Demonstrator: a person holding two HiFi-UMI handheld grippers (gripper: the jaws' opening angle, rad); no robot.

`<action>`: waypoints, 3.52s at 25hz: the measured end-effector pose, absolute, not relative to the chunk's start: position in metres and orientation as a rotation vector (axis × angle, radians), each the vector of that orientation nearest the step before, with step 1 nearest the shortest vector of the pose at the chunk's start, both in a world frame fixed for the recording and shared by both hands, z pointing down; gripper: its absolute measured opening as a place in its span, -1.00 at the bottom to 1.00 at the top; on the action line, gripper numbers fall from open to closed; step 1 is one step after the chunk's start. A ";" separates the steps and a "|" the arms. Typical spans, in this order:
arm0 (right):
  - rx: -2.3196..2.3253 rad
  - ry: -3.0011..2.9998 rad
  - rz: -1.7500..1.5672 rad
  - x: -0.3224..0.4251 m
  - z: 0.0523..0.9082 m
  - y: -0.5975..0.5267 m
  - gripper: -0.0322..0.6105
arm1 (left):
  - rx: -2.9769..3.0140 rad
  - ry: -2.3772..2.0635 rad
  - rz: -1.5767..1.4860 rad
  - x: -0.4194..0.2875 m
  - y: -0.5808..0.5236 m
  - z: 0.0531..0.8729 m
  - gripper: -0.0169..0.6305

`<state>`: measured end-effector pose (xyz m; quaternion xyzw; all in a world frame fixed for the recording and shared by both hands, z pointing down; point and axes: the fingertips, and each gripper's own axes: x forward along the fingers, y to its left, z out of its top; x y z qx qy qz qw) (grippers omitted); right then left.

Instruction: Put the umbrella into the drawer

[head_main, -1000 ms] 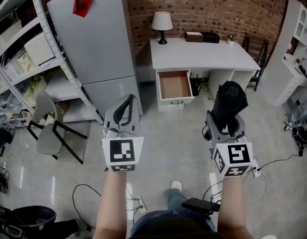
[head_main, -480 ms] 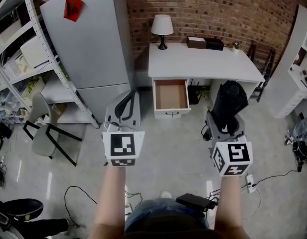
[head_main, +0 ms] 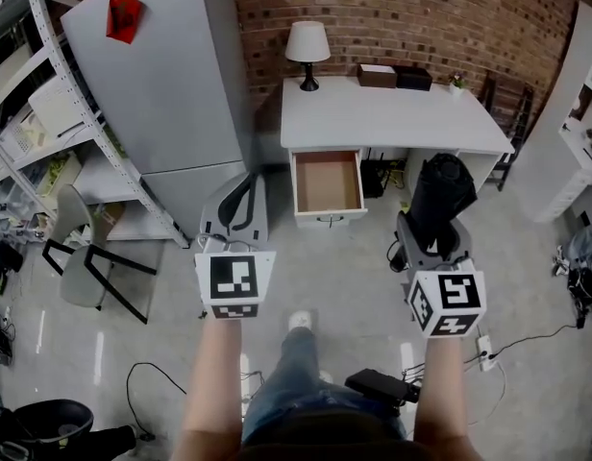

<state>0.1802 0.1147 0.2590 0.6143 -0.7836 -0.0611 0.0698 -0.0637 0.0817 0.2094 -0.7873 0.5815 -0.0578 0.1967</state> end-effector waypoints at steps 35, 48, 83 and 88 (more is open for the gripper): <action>1.835 -2.231 -0.072 0.142 0.291 -0.212 -0.19 | -2.365 1.596 -0.192 -0.098 -0.274 0.256 -0.94; 1.752 -2.180 0.106 0.130 0.360 -0.264 -0.19 | -2.489 1.596 -0.309 -0.098 -0.329 0.322 -0.94; 1.024 -2.091 0.261 0.089 0.618 -0.351 -0.19 | -2.599 1.817 -0.657 -0.080 -0.373 0.471 -0.94; 0.900 -2.043 0.237 0.083 0.653 -0.359 -0.19 | -2.610 1.815 -0.699 -0.079 -0.386 0.484 -0.95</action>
